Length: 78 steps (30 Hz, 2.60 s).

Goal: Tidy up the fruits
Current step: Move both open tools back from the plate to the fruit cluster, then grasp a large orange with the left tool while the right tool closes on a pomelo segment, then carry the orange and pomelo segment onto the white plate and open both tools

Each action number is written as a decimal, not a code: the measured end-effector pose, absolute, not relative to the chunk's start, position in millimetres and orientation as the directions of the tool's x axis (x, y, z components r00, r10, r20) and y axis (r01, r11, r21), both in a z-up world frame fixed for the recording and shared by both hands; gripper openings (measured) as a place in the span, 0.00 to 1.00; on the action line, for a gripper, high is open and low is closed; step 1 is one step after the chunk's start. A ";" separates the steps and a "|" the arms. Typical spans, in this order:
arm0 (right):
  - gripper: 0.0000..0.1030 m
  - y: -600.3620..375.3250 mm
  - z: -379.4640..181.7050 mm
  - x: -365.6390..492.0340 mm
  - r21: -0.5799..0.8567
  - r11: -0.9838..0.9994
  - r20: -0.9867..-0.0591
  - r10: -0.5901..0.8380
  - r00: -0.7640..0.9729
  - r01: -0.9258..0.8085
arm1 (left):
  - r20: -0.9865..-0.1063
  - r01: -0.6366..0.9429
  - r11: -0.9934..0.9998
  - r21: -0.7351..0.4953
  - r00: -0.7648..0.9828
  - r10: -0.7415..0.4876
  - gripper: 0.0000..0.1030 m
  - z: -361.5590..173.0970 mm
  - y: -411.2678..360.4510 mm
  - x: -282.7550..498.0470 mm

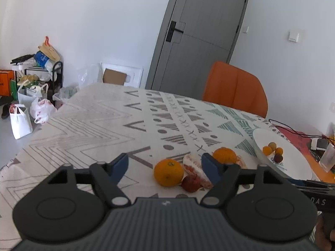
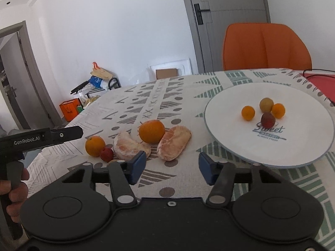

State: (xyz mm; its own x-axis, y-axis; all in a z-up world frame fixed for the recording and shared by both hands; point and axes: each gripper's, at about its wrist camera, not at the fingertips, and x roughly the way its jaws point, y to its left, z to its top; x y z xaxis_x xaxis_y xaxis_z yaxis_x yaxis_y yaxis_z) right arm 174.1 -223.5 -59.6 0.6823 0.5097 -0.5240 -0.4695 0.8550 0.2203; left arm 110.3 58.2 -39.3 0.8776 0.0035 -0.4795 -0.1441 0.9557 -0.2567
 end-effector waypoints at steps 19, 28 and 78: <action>0.40 -196.4 -74.8 203.7 0.200 0.868 -0.582 0.478 0.658 -0.454 | -0.535 -0.134 0.945 -0.297 0.843 -0.049 0.47 -65.8 54.3 141.1; 0.30 -190.1 -74.9 207.8 0.180 0.872 -0.585 0.467 0.663 -0.455 | -0.533 -0.137 0.941 -0.310 0.844 -0.053 0.35 -65.2 57.6 141.5; 0.31 -201.5 -72.3 189.7 0.185 0.874 -0.569 0.468 0.676 -0.449 | -0.525 -0.148 0.954 -0.261 0.851 -0.011 0.35 -59.1 55.1 114.8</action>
State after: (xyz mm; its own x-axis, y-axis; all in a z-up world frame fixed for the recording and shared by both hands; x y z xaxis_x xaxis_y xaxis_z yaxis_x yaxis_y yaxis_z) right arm 189.7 -201.5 -72.3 0.6762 0.4682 -0.5688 -0.4492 0.8740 0.1855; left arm 114.8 55.1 -59.1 0.8511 -0.0112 -0.5249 -0.1483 0.9540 -0.2607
